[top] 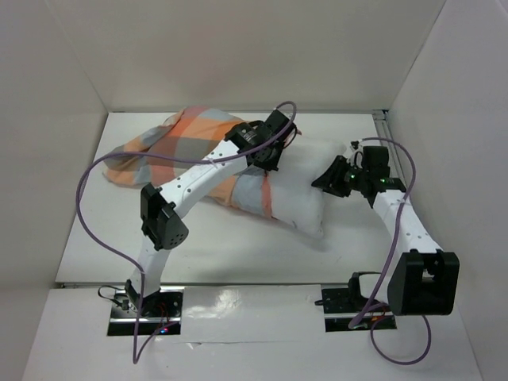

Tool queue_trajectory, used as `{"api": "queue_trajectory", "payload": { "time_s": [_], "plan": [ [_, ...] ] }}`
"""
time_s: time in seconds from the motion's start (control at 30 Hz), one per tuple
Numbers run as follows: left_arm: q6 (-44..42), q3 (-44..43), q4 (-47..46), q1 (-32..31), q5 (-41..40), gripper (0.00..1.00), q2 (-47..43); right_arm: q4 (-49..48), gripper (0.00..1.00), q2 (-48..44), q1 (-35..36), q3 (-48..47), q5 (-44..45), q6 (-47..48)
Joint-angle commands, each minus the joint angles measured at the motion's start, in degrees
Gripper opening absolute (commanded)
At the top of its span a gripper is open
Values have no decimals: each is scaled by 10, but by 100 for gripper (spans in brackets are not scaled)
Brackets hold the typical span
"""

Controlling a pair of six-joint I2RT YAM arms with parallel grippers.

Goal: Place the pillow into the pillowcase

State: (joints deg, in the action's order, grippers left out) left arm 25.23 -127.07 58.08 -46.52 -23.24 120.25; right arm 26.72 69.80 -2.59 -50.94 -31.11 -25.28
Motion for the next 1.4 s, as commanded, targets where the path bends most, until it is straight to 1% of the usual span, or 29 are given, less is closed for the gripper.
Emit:
{"api": "queue_trajectory", "payload": {
  "time_s": [0.0,0.03,0.07,0.1,0.17,0.23,0.27,0.37,0.43,0.5,0.57,0.63,0.73,0.77,0.8,0.83,0.9,0.93,0.97,1.0,1.07,1.1,1.13,1.17,1.2,1.23,1.3,1.33,1.37],
  "plan": [
    [-40,-42,-69,-33,213,0,-50,-156,39,11,43,20,-87,-83],
    [-40,-48,-92,-48,287,0,-50,-190,17,18,53,27,-114,-102],
    [-27,-63,-117,-55,364,0,-50,-249,8,24,64,27,-126,-117],
    [-10,-77,-158,-63,516,0,-23,-264,2,24,76,27,-135,-133],
    [-4,-132,-165,-74,615,0,5,-259,0,29,76,27,-135,-133],
    [2,-124,-174,-63,629,0,4,-246,0,6,67,42,-129,-127],
    [2,-84,-186,-52,629,0,-4,-241,0,-17,59,50,-124,-127],
    [38,-38,-237,-1,673,0,-20,-266,0,-39,59,97,-118,-158],
    [57,-65,-245,13,696,0,2,-367,0,-39,74,151,-118,-242],
    [79,-147,-252,22,724,0,63,-471,0,-20,104,177,-111,-292],
    [135,-187,-280,30,760,0,104,-490,0,1,112,177,-92,-310],
    [162,-176,-339,17,793,0,104,-515,0,6,117,159,-86,-334],
    [144,-110,-344,-3,793,0,69,-525,0,6,111,144,-81,-340],
    [134,-74,-344,-3,788,0,60,-518,0,0,106,144,-81,-340],
    [121,-64,-327,-3,755,0,42,-512,0,-8,106,144,-75,-340],
    [90,-64,-271,8,729,9,36,-505,0,-13,101,153,-75,-345],
    [55,-70,-211,35,670,39,25,-491,0,-34,88,175,-69,-351],
    [22,-78,-148,45,643,65,10,-482,0,-41,88,182,-64,-351],
    [10,-85,-122,62,614,73,-3,-473,0,-59,83,189,-64,-351],
    [-3,-85,-103,70,556,80,-19,-454,0,-66,83,201,-55,-346],
    [-26,-76,-68,82,493,87,-88,-434,0,-80,78,208,-33,-340],
    [-31,-48,-60,90,425,86,-114,-425,0,-80,78,208,-33,-340],
    [-36,-29,-54,90,386,83,-141,-417,0,-80,78,208,-26,-323],
    [-36,-5,-47,96,345,79,-169,-404,0,-80,78,197,-26,-312],
    [-27,52,-35,104,308,73,-224,-389,0,-74,78,189,-26,-298],
    [-21,85,-30,110,249,73,-249,-358,0,-68,78,169,-26,-284],
    [11,151,-24,130,203,75,-297,-313,1,-62,78,144,-13,-228],
    [21,224,-24,137,174,80,-343,-263,9,-62,78,114,-6,-205],
    [48,260,-24,144,158,85,-364,-233,22,-55,78,96,2,-161]
  ]
}}
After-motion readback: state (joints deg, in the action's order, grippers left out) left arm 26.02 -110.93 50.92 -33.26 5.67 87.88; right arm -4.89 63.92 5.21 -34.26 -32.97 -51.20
